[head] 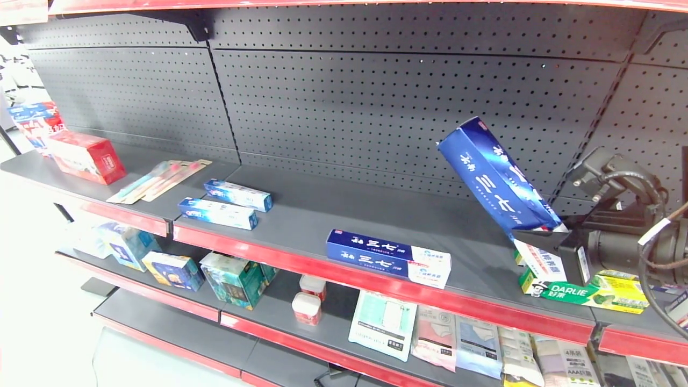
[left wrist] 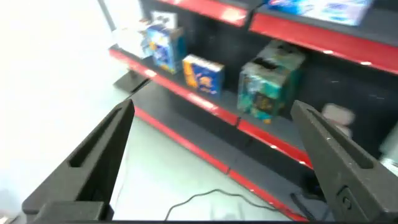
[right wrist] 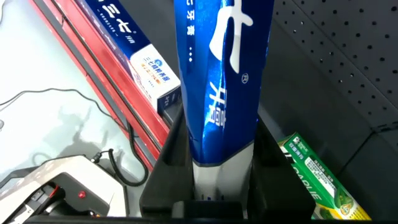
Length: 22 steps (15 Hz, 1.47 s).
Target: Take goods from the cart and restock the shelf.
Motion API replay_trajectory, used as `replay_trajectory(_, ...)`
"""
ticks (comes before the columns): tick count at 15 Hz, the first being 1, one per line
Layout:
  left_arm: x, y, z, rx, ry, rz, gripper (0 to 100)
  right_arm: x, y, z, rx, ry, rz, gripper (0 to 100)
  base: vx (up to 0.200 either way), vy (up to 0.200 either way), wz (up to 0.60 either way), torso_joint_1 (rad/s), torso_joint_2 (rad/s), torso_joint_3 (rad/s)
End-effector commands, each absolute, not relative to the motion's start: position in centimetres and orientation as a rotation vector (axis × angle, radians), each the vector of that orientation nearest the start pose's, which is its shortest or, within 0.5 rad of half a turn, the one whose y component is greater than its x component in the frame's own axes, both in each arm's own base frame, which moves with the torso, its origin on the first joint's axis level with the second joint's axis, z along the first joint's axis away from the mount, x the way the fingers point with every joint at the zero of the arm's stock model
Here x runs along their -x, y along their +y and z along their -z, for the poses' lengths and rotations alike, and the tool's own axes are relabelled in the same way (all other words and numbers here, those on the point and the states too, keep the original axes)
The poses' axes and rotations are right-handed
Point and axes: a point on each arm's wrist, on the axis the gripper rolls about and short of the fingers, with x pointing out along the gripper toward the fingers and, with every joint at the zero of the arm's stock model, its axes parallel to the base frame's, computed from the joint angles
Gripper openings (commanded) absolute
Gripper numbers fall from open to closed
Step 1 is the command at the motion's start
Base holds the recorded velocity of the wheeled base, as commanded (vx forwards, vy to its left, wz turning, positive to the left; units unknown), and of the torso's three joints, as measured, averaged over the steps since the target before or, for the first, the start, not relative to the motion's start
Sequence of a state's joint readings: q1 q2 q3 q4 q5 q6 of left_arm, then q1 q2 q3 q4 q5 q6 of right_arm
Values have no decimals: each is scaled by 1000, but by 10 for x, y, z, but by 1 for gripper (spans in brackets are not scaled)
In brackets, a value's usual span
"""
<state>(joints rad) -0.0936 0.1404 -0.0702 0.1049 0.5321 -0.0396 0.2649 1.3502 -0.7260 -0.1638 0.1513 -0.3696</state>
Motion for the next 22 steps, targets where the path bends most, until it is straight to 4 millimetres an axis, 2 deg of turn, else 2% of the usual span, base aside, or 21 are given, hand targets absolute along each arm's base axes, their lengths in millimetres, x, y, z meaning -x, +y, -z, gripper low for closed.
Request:
replay_trajectory(1,19,11,-88,-12,169,-571,100,-202,58,-208,384,375,-488,0,0,0,0,0,0,0)
replay_trajectory(2,24,8,-87,9,117,-632,100,-200,58,-207,384,376,-489,0,0,0,0,0,0,0)
replay_trajectory(3,24,8,-86,20,110,-620,100,-200,58,-207,384,378,-489,0,0,0,0,0,0,0)
replay_trajectory(5,17,5,-83,67,22,-426,100,-200,57,-206,383,379,-488,0,0,0,0,0,0,0)
replay_trajectory(6,16,2,-83,71,32,-262,100,-200,57,-207,383,378,-487,0,0,0,0,0,0,0)
replay_trajectory(7,16,0,-80,63,64,-174,100,-200,57,-207,385,376,-487,0,0,0,0,0,0,0)
replay_trajectory(9,16,-2,-77,-2,92,-101,100,-199,57,-208,385,373,-487,0,0,0,0,0,0,0)
replay_trajectory(14,15,-2,-77,-3,95,-79,100,-199,56,-208,384,372,-485,0,0,0,0,0,0,0)
replay_trajectory(17,16,1,-77,-13,92,69,100,-198,55,-206,383,377,-481,0,0,0,0,0,0,0)
replay_trajectory(22,23,0,-76,-8,-1,-17,100,-197,54,-208,381,370,-476,0,0,0,0,0,0,0)
